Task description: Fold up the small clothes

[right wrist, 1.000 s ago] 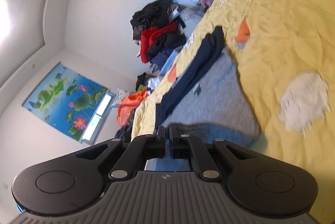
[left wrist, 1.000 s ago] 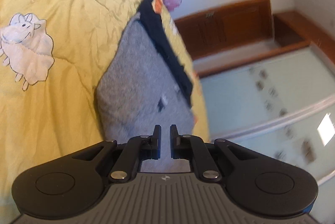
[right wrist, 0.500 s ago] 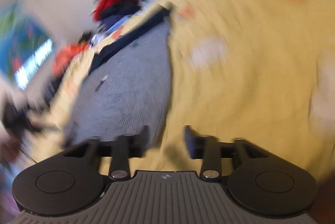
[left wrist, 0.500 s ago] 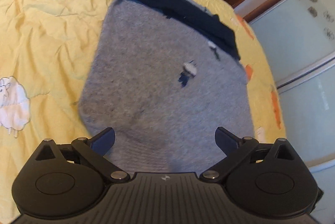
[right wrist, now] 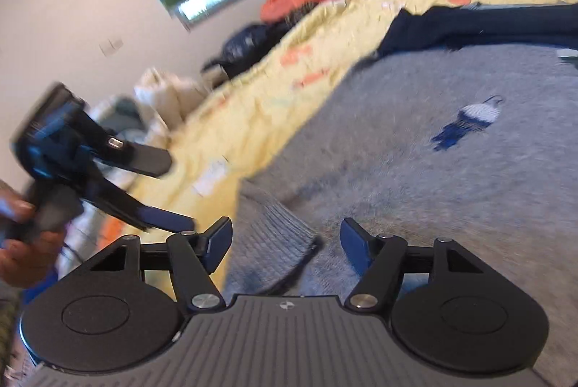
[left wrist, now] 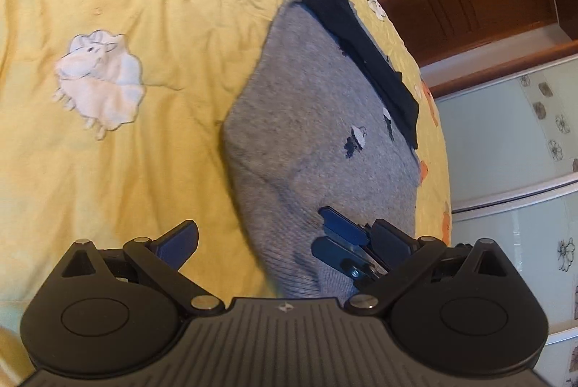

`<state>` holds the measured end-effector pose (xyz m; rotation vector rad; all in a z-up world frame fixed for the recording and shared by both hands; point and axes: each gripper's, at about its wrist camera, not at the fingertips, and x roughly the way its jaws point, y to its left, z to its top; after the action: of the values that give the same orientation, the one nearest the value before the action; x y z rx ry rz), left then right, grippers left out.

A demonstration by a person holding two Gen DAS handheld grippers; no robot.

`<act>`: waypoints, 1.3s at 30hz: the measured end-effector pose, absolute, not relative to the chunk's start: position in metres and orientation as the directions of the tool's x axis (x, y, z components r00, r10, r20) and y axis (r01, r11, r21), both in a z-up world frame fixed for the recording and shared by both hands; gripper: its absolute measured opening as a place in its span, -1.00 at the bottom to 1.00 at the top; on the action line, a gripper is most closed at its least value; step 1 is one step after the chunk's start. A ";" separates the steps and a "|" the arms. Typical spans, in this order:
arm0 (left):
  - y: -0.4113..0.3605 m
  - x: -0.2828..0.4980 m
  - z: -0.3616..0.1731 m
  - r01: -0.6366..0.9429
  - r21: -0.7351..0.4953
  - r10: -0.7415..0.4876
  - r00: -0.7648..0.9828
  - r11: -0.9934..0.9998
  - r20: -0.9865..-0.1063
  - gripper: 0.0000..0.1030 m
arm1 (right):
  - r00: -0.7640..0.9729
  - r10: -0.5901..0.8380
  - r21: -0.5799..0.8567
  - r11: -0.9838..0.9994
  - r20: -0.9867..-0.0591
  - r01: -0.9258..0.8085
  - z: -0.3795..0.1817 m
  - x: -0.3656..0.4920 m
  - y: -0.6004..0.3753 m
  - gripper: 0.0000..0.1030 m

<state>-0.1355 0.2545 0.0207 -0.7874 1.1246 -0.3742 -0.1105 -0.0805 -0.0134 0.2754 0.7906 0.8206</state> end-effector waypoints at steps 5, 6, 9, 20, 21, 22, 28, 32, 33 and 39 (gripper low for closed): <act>0.254 -0.125 0.008 -0.122 -0.743 -0.661 0.380 0.658 -0.647 0.99 | 0.401 0.724 0.440 0.671 -0.561 -0.596 -0.011 -0.125 -0.062 -0.82; 0.248 -0.120 0.008 -0.115 -0.741 -0.668 0.361 0.661 -0.651 0.99 | 0.399 0.728 0.429 0.664 -0.558 -0.612 -0.013 -0.129 -0.058 -0.82; 0.231 -0.109 0.016 -0.072 -0.688 -0.635 0.326 0.722 -0.700 0.99 | 0.405 0.757 0.440 0.637 -0.513 -0.633 -0.004 -0.148 -0.058 -0.82; 0.222 -0.137 0.009 -0.034 -0.600 -0.585 0.180 0.800 -0.790 0.99 | 0.386 0.741 0.312 0.611 -0.550 -0.728 -0.012 -0.222 0.016 -0.69; 0.221 -0.138 0.010 -0.021 -0.595 -0.582 0.186 0.804 -0.792 0.97 | 0.410 0.740 0.310 0.622 -0.533 -0.719 -0.011 -0.225 0.015 -0.58; 0.220 -0.139 0.010 -0.014 -0.602 -0.588 0.191 0.799 -0.786 0.93 | 0.414 0.749 0.332 0.622 -0.518 -0.709 -0.010 -0.226 0.012 -0.20; 0.220 -0.128 0.005 -0.046 -0.596 -0.584 0.154 0.801 -0.797 -0.56 | 0.451 0.785 0.434 0.613 -0.424 -0.660 0.015 -0.253 -0.060 0.94; 0.227 -0.130 -0.004 -0.067 -0.614 -0.597 0.168 0.787 -0.784 -0.73 | 0.623 0.673 0.460 0.734 -0.398 -0.500 0.029 -0.272 -0.165 0.94; 0.228 -0.132 -0.006 -0.068 -0.620 -0.602 0.177 0.782 -0.778 -0.74 | 0.673 0.618 0.462 0.775 -0.407 -0.432 0.030 -0.275 -0.195 0.94; 0.243 -0.142 -0.015 -0.062 -0.707 -0.678 0.237 0.705 -0.696 -0.75 | 0.767 0.437 0.651 0.758 -0.470 -0.033 0.009 -0.289 -0.358 0.76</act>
<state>-0.1418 0.2430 -0.0154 -0.7054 1.2815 -0.4740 -0.2887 -0.3582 0.0092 0.6684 0.6546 0.2773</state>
